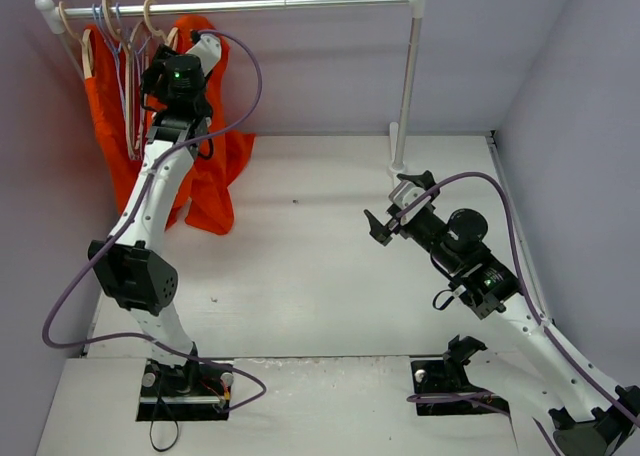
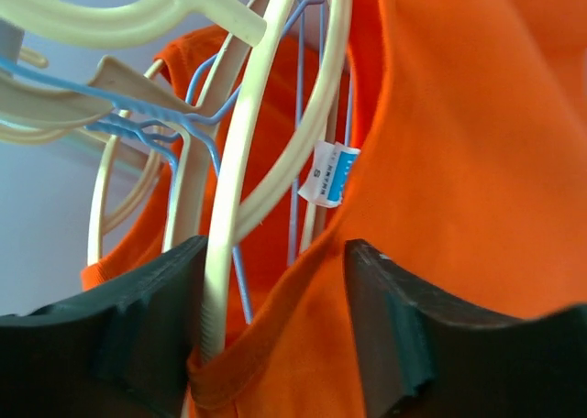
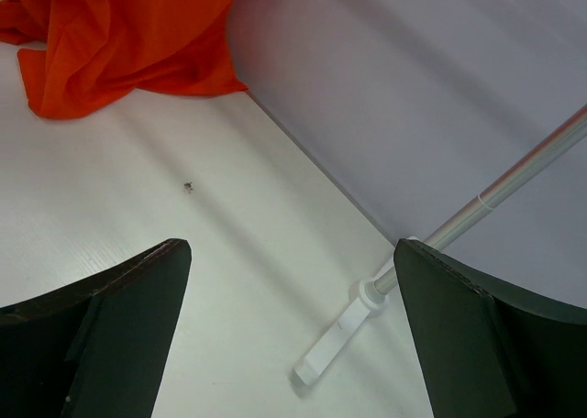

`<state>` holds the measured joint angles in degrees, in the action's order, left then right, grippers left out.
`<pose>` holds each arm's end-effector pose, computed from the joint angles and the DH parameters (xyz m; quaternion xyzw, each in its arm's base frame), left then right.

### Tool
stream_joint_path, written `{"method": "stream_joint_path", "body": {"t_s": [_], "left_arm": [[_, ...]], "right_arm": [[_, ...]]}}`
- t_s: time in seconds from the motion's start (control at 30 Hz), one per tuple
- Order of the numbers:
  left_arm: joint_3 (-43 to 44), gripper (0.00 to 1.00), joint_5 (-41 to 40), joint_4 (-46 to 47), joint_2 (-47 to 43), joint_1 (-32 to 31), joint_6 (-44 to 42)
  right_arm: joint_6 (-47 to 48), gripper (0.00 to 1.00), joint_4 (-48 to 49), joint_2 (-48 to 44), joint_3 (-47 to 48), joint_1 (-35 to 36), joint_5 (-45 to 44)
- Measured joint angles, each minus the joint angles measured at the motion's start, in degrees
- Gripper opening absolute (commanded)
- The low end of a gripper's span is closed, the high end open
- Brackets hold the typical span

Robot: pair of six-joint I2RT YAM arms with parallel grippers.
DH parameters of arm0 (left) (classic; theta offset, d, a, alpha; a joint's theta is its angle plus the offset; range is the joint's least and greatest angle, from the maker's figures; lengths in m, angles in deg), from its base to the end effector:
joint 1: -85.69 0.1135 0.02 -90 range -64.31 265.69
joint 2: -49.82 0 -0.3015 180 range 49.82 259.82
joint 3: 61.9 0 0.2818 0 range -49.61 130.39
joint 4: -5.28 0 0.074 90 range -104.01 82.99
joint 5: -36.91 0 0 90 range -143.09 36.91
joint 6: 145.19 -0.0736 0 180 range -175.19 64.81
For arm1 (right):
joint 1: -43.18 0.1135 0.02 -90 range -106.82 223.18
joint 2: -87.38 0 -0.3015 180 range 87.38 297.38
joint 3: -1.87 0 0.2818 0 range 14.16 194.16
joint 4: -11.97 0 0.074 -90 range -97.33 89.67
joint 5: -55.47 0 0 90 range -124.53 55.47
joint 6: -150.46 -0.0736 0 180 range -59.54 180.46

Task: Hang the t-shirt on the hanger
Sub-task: Place the hanger at the clothesline, then reset both arms

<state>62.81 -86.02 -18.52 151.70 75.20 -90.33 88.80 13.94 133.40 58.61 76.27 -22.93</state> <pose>0.4769 -0.0476 0.5156 0.0820 0.7074 0.3410 0.6137 0.1847 0.1380 0.4150 -0.3853 0.4939 0.0953 0.7736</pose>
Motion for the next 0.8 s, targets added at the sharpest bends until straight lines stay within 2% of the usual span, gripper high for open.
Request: {"method": "stream_joint_path", "body": {"t_s": [0.13,0.33,0.57,0.67,0.8], "left_arm": [[0.42,0.69,2.29,-3.39,-1.79,0.00,3.23],[4.37,0.74,8.57,-10.88,-7.13,0.00,10.69],[5.33,0.77,20.48,-20.33,-22.34,0.00,22.84],[1.66,0.77,26.40,-23.89,-30.58,0.00,28.81],[-12.28,0.77,34.29,-28.17,-43.32,0.00,36.20]], "right_arm": [[-0.48,1.00,0.00,0.00,-0.02,0.00,0.35],[-1.36,1.00,-0.02,-0.66,0.00,0.00,0.22],[-4.46,1.00,-0.90,-3.52,0.13,0.00,-2.99],[-8.28,1.00,-2.73,-4.94,0.81,0.02,-5.95],[-14.21,1.00,-6.01,-7.17,2.08,0.02,-10.47]]}}
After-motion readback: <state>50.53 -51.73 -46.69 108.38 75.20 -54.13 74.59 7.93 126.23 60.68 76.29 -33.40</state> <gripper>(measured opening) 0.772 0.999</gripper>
